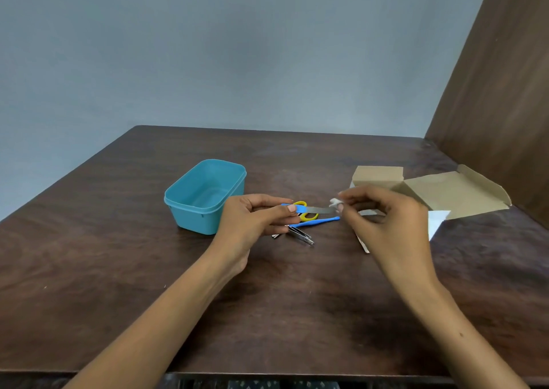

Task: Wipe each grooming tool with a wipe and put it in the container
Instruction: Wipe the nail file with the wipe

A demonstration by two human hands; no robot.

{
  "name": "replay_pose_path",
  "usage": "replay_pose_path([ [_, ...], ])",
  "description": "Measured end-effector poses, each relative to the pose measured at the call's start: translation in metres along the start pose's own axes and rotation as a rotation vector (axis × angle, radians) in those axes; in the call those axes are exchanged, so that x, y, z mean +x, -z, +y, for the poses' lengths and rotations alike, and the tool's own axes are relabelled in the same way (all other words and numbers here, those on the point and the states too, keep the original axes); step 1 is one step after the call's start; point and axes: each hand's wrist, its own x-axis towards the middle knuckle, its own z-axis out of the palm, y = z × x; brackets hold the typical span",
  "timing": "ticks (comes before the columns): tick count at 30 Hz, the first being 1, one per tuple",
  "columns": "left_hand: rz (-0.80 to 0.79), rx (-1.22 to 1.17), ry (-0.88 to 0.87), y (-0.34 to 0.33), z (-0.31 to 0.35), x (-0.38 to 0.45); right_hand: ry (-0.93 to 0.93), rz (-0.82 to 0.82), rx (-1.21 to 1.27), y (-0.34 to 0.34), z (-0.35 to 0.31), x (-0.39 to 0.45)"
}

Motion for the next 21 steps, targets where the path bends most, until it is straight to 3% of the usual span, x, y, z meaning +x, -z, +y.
replay_pose_path([
  [11,0.056,-0.043,-0.077,0.002,-0.004,-0.002,0.086,-0.033,-0.044,-0.039,-0.004,0.007],
  [15,0.064,-0.069,-0.075,0.001,-0.003,-0.002,0.144,0.023,-0.08,-0.044,0.001,0.008],
  [21,0.082,-0.092,-0.051,0.001,-0.003,-0.003,0.074,0.09,-0.1,-0.033,0.011,0.013],
])
